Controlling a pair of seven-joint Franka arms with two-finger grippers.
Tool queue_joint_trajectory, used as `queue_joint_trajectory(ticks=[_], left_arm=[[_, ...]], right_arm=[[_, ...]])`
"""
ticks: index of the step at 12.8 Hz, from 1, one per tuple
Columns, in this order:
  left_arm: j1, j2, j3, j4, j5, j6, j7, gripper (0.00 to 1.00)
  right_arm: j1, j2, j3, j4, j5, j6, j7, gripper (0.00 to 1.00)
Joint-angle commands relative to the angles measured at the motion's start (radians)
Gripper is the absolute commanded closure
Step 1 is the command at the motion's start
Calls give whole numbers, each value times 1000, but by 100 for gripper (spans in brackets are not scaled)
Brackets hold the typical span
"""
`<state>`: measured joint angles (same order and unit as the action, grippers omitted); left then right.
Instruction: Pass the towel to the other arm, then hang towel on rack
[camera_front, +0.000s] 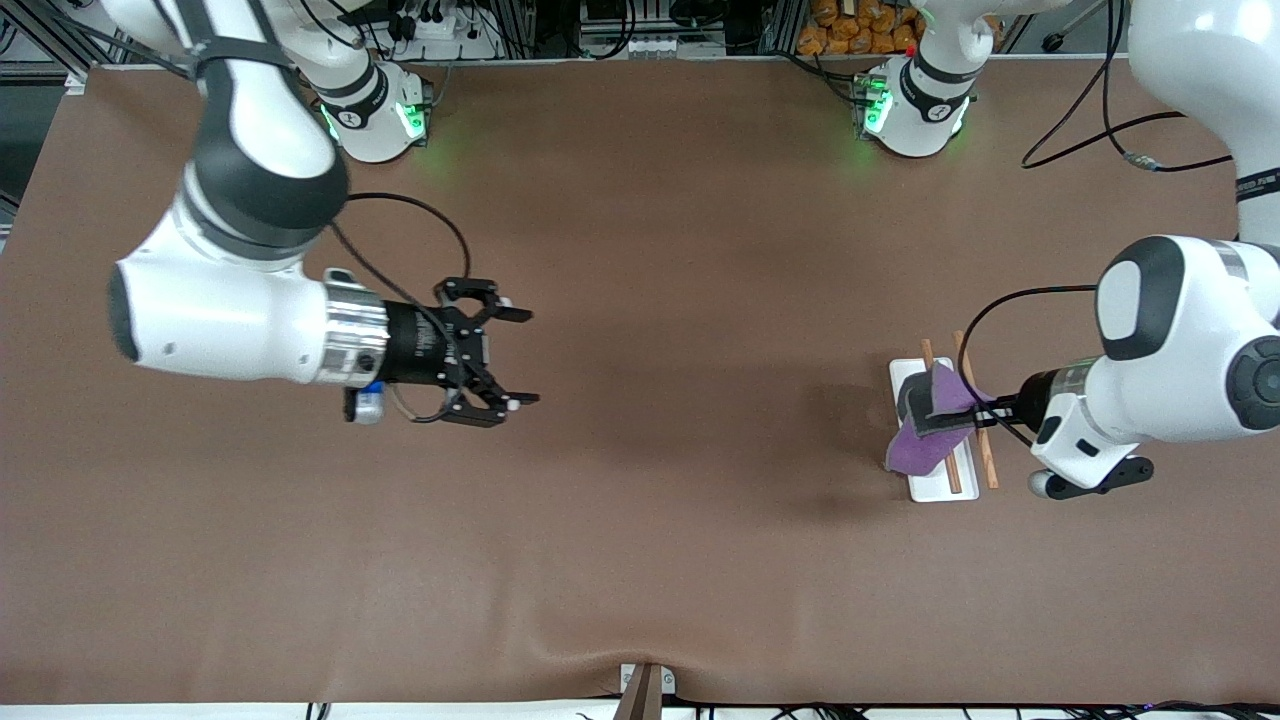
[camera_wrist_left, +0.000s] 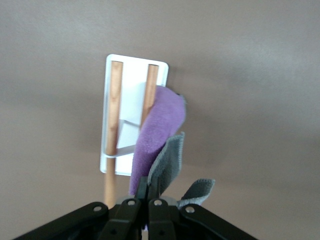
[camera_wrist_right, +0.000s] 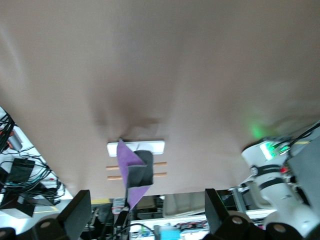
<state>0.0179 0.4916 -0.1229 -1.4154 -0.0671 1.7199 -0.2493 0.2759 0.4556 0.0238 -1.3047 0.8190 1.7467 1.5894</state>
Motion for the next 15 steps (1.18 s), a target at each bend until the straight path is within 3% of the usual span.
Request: queue_joint_trajectory(ticks=[1,8,15], left_arm=[[45,-16,-7,1,23,-36,77,100],[88,-8,-9,-5,16,-89,217,100],[139,18,-9,1,21,-94,269,100]], right_arm=[[-88,-34,15,-15,-56,-140,-164,0],[-196,-83,18,-16,-395,-326,-657,0],[-265,-114,18,-25,-743,-369,-1274,0]])
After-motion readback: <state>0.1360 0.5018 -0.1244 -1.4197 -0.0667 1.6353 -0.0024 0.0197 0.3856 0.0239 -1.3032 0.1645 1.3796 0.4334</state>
